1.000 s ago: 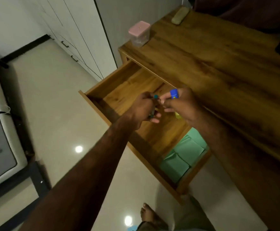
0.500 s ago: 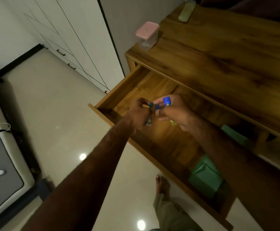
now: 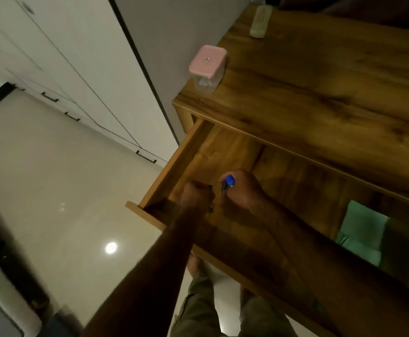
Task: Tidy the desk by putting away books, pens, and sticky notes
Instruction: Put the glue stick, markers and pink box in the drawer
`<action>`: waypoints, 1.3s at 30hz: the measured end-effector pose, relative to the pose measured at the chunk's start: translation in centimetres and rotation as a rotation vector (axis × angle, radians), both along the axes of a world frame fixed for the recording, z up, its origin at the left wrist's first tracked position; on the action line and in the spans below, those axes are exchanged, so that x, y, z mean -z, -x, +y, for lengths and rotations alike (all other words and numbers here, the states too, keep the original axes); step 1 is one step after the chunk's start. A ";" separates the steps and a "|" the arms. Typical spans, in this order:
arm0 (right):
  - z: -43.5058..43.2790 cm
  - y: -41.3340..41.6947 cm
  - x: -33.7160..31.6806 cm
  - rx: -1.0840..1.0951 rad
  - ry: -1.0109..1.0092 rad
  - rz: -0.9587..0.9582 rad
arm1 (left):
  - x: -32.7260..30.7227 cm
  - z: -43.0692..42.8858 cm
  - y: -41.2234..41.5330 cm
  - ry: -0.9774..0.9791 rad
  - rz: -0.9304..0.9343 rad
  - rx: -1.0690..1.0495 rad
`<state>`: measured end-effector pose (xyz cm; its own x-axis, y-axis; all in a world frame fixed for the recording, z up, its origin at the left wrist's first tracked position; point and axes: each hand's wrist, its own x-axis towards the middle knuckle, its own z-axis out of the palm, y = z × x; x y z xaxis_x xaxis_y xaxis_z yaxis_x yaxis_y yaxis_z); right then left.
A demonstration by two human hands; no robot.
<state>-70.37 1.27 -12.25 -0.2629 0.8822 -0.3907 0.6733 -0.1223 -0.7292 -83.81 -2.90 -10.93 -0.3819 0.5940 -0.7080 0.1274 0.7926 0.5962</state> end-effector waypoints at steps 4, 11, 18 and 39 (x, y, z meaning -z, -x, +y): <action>2.2 2.2 1.4 0.046 0.030 -0.066 | 4.1 2.2 1.6 0.053 -0.020 -0.012; 2.6 4.0 2.9 0.161 0.076 -0.117 | 4.7 3.5 3.1 0.090 0.090 0.342; 3.6 3.9 2.6 0.310 0.048 -0.179 | 2.0 4.2 4.9 0.055 0.292 0.602; 5.5 3.1 2.4 -0.046 -0.029 -0.256 | -1.2 6.4 4.4 -0.144 0.369 0.657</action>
<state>-73.45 6.81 -14.67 -0.1988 0.8836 -0.4239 0.8405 -0.0687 -0.5374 -88.18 3.47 -9.74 -0.1154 0.8573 -0.5017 0.7566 0.4031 0.5148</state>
